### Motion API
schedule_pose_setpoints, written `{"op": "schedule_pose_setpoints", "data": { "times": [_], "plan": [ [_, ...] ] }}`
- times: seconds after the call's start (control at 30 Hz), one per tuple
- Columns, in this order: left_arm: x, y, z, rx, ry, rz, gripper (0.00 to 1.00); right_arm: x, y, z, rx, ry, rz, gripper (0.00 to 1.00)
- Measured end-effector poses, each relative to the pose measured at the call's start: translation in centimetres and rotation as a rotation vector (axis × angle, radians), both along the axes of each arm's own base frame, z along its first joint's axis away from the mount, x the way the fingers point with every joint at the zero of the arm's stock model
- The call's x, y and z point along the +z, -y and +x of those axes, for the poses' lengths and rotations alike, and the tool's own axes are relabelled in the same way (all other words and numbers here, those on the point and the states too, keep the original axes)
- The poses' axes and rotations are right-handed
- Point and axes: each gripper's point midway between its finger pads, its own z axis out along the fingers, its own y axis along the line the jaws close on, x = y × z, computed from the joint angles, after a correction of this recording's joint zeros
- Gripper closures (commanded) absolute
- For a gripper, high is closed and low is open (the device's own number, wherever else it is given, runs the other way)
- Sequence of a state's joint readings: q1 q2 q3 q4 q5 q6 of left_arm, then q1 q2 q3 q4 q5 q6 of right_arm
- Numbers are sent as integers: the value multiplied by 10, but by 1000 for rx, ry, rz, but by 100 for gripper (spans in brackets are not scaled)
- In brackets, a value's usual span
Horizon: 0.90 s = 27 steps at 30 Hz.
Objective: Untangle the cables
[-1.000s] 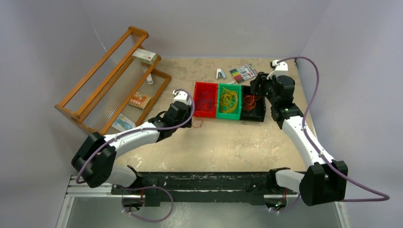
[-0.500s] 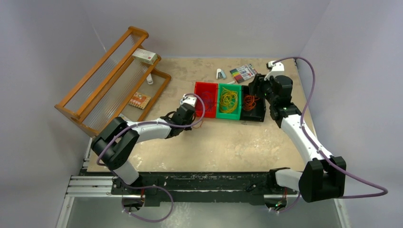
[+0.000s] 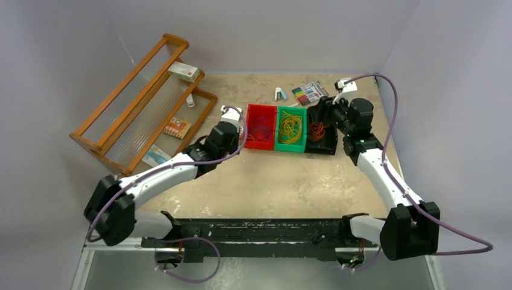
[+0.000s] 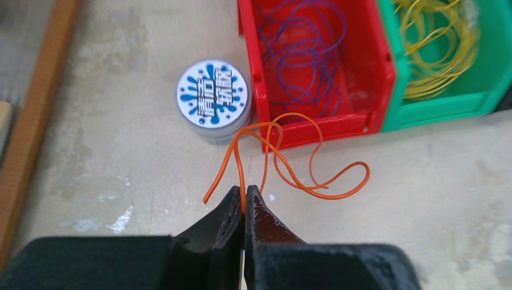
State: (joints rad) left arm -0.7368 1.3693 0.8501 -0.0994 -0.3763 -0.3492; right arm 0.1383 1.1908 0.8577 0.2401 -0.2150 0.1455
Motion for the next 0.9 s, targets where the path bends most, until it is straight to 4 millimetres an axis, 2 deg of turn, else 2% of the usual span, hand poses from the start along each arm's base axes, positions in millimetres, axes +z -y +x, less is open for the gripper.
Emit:
{"op": "schedule_pose_setpoints", "data": {
  "times": [0.13,0.23,0.33,0.43,0.53,0.67,0.9],
  "plan": [
    [58,-2,-6,-12,76,-66,100,9,-23,-6,114,36,25,38],
    [98,-7,-10,-20,135,-101,100,18,-53,-15,217,72,37,36],
    [126,-12,-14,-23,174,-121,100,25,-94,-30,349,107,49,34],
    [144,-16,-17,-25,196,-126,100,32,-128,-47,477,142,68,31],
    [151,-17,-18,-26,204,-122,100,41,-152,-62,577,185,83,30],
    [148,-20,-20,-28,189,-106,100,52,-175,-81,683,245,85,27],
    [142,-18,-21,-36,169,-93,100,59,-198,-101,795,315,64,24]
  ]
}}
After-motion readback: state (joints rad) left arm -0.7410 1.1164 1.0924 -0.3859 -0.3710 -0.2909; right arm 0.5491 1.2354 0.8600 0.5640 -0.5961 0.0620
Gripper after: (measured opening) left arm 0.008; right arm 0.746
